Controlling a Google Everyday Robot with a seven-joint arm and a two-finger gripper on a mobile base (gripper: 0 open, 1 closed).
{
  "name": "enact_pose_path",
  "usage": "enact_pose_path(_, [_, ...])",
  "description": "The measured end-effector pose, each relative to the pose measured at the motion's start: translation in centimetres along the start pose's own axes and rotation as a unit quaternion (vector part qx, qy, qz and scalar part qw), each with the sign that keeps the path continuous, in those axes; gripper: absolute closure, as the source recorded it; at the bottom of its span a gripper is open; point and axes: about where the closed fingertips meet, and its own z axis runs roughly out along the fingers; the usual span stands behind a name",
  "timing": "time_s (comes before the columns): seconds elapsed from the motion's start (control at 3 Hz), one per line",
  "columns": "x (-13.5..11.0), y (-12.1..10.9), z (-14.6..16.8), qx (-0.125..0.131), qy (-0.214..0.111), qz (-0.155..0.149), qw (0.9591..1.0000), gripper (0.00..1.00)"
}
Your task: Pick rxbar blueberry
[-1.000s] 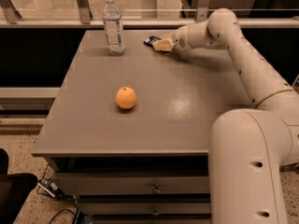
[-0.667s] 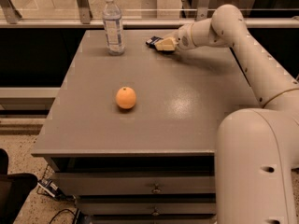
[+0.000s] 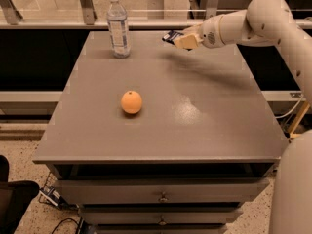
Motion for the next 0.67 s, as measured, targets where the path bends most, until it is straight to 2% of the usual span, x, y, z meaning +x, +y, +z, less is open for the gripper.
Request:
enact_pose_path(0.33, [-1.3,1.2,-2.3,-0.011,-0.025,-0.027,0.9993,1.0])
enact_pose_path(0.67, [-3.3,2.2,-3.8,-0.025,-0.037,-0.073,0.9964,1.0])
